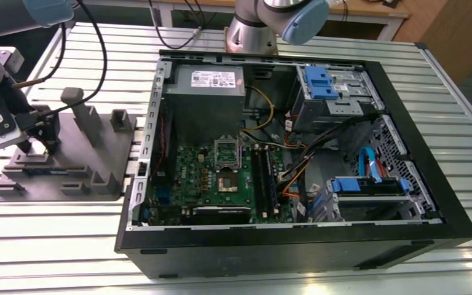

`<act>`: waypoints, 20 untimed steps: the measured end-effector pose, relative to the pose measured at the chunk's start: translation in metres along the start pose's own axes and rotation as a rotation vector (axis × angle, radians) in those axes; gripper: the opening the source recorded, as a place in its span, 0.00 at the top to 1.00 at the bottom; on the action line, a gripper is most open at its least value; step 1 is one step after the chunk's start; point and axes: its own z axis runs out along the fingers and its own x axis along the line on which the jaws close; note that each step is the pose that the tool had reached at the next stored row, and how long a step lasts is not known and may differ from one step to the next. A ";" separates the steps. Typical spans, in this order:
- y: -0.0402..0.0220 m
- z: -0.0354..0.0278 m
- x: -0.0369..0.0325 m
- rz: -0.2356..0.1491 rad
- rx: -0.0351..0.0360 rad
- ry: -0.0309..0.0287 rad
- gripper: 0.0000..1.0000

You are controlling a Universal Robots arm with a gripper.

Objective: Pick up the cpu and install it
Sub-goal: 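Pick up the cpu and move it towards the insertion slot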

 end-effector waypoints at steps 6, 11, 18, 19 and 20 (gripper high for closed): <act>-0.0003 0.0000 0.0001 0.000 0.0001 0.0001 0.42; -0.0006 -0.0001 0.0028 0.004 0.0002 0.0000 0.42; -0.0005 0.0000 0.0023 0.026 0.0004 -0.0008 0.44; -0.0005 0.0000 0.0020 0.027 0.0004 -0.0007 0.44; -0.0005 0.0000 0.0017 0.028 0.0004 -0.0008 0.51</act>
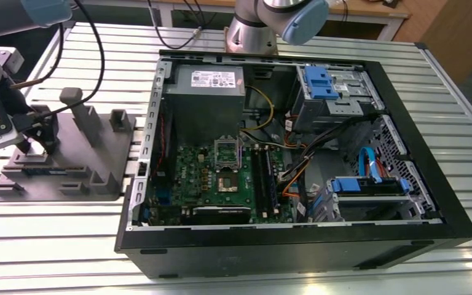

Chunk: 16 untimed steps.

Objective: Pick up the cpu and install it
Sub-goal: 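Pick up the cpu and move it towards the insertion slot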

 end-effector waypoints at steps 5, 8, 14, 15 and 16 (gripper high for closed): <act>-0.0001 -0.0002 -0.0013 0.002 0.0002 0.0001 0.51; 0.0000 -0.0013 -0.0014 0.002 0.0001 0.0000 0.53; 0.0001 -0.0036 -0.0014 0.002 0.0000 -0.0001 0.53; 0.0001 -0.0037 -0.0014 0.002 -0.0001 -0.0002 0.53; 0.0001 -0.0038 -0.0014 0.002 -0.0001 -0.0003 0.53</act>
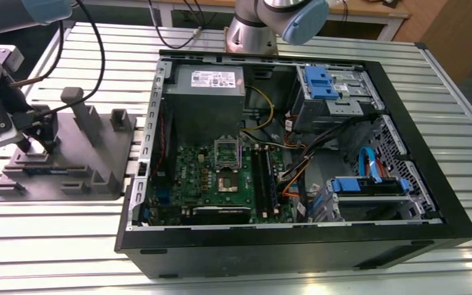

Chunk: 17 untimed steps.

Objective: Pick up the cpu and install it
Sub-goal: 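Pick up the cpu and move it towards the insertion slot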

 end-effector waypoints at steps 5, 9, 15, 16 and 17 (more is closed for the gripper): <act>-0.0001 -0.0007 0.0009 0.000 0.0003 0.0005 0.53; 0.0001 -0.0006 0.0013 0.000 0.0001 0.0002 0.53; 0.0007 -0.0004 0.0013 0.000 0.0000 0.0003 0.53; 0.0008 -0.0005 0.0013 0.000 0.0000 0.0005 0.53; 0.0009 -0.0005 0.0014 0.000 0.0001 0.0006 0.53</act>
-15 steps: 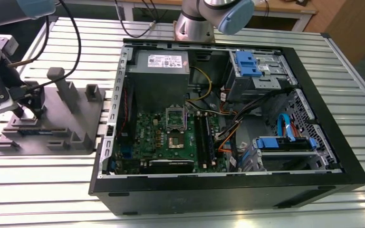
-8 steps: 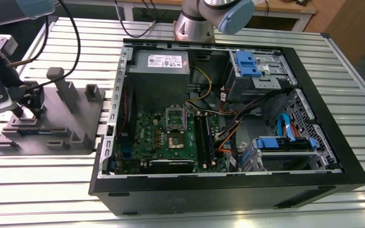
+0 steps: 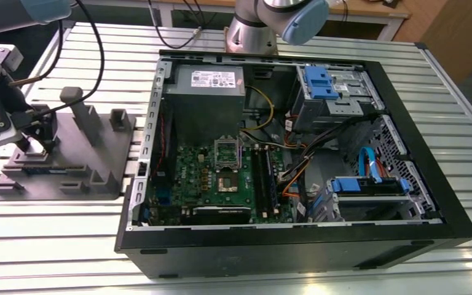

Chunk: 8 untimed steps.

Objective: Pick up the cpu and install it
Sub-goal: 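Pick up the cpu and move it towards the insertion slot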

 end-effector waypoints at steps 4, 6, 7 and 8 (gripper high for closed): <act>0.0006 -0.0008 0.0000 0.000 0.0001 0.0001 0.53; 0.0010 -0.0016 0.0002 0.000 0.0000 -0.0001 0.53; 0.0012 -0.0022 0.0005 0.000 0.0000 0.0000 0.53; 0.0014 -0.0023 0.0012 0.000 0.0000 -0.0002 0.53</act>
